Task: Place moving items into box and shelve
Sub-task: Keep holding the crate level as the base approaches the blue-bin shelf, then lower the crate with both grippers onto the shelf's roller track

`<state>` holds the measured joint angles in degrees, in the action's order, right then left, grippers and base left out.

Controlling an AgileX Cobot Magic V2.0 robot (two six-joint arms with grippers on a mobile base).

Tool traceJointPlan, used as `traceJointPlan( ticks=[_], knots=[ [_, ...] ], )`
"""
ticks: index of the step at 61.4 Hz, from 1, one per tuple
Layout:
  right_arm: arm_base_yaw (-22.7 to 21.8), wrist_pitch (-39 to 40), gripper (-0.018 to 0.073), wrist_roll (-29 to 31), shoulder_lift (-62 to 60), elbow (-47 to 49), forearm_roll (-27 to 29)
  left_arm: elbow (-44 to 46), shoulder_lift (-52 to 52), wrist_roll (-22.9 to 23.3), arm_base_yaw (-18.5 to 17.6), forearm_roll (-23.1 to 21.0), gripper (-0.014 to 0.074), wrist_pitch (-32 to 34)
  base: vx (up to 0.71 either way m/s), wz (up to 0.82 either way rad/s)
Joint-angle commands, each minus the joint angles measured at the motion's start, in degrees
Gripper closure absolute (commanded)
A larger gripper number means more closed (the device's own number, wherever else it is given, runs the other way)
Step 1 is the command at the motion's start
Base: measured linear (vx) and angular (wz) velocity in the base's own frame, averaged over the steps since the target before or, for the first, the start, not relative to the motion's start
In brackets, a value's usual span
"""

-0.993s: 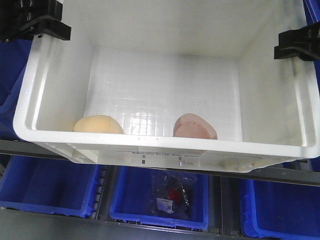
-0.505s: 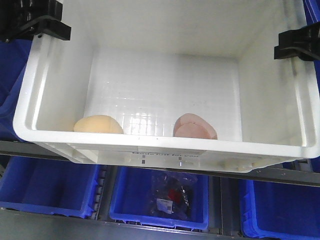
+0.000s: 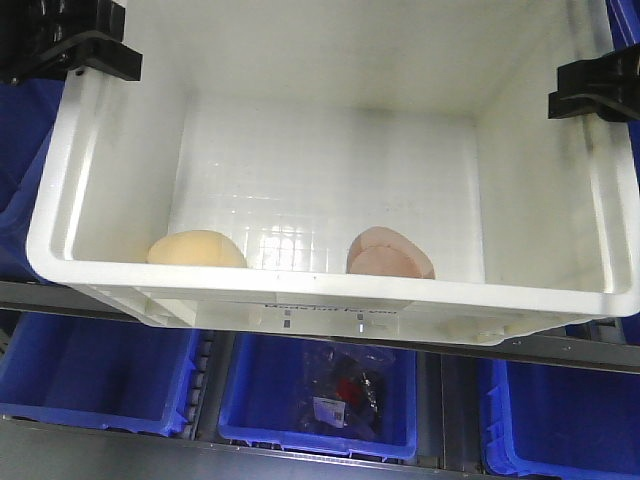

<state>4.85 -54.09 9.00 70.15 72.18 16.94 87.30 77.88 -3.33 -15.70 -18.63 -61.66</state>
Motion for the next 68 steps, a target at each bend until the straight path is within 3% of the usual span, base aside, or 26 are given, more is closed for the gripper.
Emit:
traceJointPlan(
  ticks=[1, 68],
  knots=[
    [0.3, 6.4, 0.0565, 0.9, -2.1, 2.5, 6.3, 2.4, -2.6, -0.8, -0.9, -8.2, 0.0603, 6.8, 0.00, 0.00],
    [0.3, 6.4, 0.0565, 0.6, -2.1, 2.5, 5.8, 2.4, 1.1, -0.8, -0.9, -8.7, 0.0603, 7.0, 0.00, 0.00]
  ],
)
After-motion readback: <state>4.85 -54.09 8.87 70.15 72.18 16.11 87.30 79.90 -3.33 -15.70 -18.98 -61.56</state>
